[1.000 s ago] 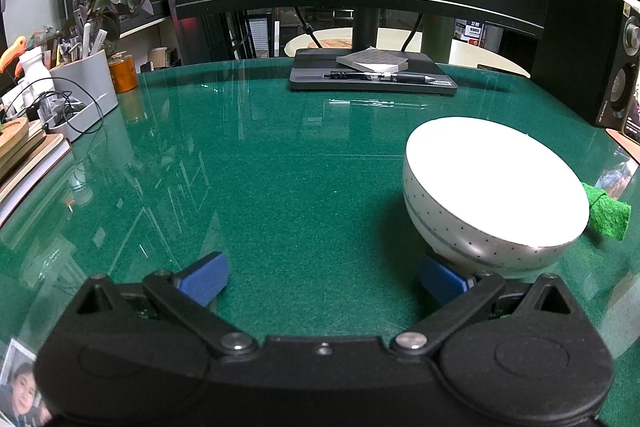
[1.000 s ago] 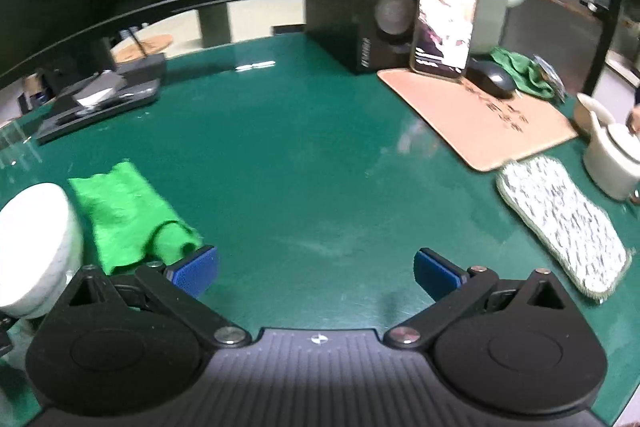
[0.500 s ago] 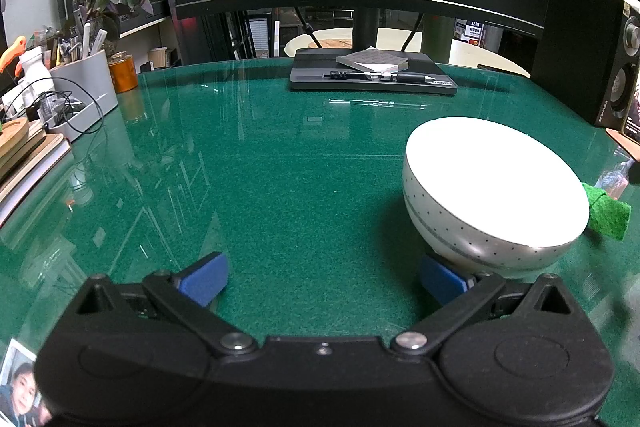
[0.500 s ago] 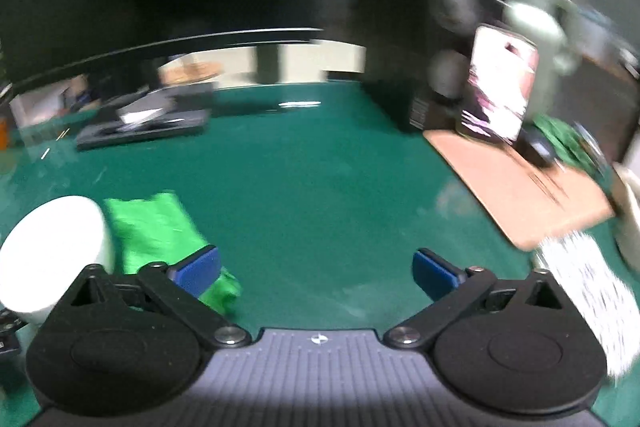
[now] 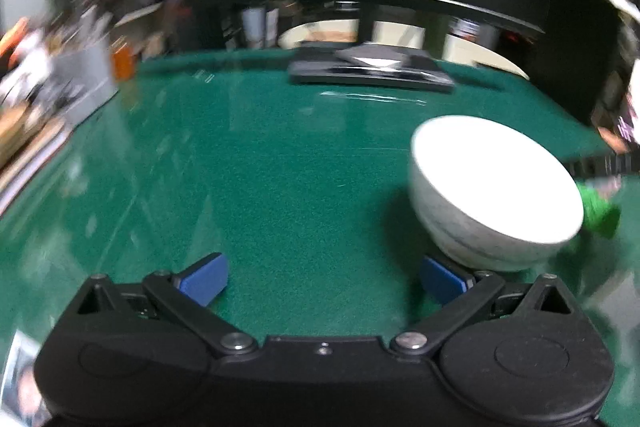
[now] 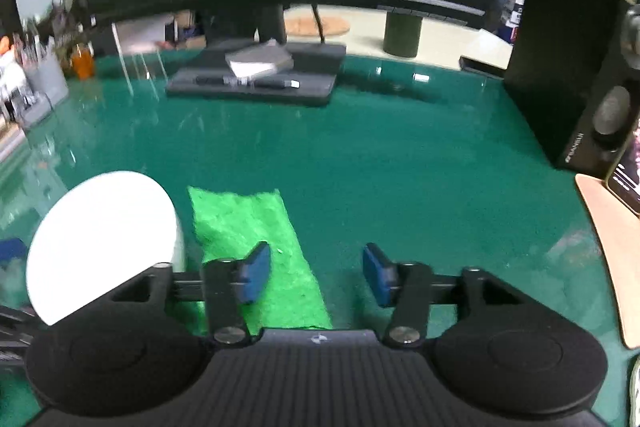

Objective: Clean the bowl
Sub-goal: 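Close the right tool on the green cloth while the left tool clamps the bowl rim, then lift and tilt the bowl with the left tool while the right tool brings the cloth over, then rub the cloth along the bowl rim with the right tool while the left tool holds the bowl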

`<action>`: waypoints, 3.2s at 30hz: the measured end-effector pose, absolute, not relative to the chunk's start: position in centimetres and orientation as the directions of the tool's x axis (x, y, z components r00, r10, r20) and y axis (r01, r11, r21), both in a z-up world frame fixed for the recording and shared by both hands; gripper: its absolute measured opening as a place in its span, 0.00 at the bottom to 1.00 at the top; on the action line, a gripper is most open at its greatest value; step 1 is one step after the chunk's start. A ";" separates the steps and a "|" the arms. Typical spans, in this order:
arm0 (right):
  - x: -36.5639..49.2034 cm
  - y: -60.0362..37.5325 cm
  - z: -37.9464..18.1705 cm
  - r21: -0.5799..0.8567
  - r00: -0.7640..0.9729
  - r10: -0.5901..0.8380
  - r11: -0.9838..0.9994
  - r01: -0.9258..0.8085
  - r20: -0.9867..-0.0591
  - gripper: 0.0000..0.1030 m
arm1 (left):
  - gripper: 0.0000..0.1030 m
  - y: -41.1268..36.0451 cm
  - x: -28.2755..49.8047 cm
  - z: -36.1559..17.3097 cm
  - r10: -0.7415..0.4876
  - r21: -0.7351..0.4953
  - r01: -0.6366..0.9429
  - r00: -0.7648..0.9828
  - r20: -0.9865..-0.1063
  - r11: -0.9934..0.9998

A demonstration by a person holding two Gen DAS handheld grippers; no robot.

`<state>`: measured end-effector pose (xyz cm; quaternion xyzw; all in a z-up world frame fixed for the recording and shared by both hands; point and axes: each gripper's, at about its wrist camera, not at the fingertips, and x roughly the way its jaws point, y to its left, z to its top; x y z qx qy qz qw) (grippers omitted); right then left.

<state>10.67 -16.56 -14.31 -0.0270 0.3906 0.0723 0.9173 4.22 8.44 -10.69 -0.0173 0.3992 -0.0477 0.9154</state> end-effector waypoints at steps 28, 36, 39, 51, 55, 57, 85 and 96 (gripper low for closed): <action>5.7 -19.4 -14.8 0.256 0.653 0.186 0.967 0.014 -0.735 0.30 | 0.27 2.1 11.7 -9.3 -0.342 -0.178 0.345 0.504 -0.793 0.922; 5.4 -17.2 -14.6 0.101 0.656 0.173 0.984 -0.146 -0.735 0.24 | 0.34 1.4 12.7 -9.0 -0.345 -0.180 0.359 0.476 -0.809 0.916; 4.9 -15.9 -14.2 0.030 0.648 0.168 0.975 -0.219 -0.743 0.10 | 0.33 1.3 12.8 -9.1 -0.361 -0.179 0.389 0.468 -0.806 0.904; 0.8 -12.5 -9.9 0.136 0.533 0.445 0.843 -0.520 -0.719 0.08 | 0.32 1.4 12.8 -9.3 -0.384 -0.188 0.418 0.456 -0.803 0.889; -0.5 -11.6 -8.9 0.124 0.514 0.505 0.786 -0.605 -0.694 0.09 | 0.32 1.4 12.7 -9.3 -0.391 -0.188 0.427 0.458 -0.798 0.885; -0.8 -11.2 -8.3 0.122 0.508 0.533 0.762 -0.637 -0.677 0.09 | 0.32 1.4 12.8 -9.3 -0.390 -0.186 0.429 0.456 -0.800 0.884; 1.1 -10.8 -10.0 0.095 0.540 0.437 0.832 -0.547 -0.719 0.10 | 0.34 1.5 12.2 -9.2 -0.397 -0.186 0.446 0.443 -0.804 0.875; 2.8 -12.9 -9.7 0.028 0.583 0.341 0.878 -0.477 -0.738 0.10 | 0.35 0.7 11.2 -8.6 -0.335 -0.124 0.476 0.390 -0.858 0.871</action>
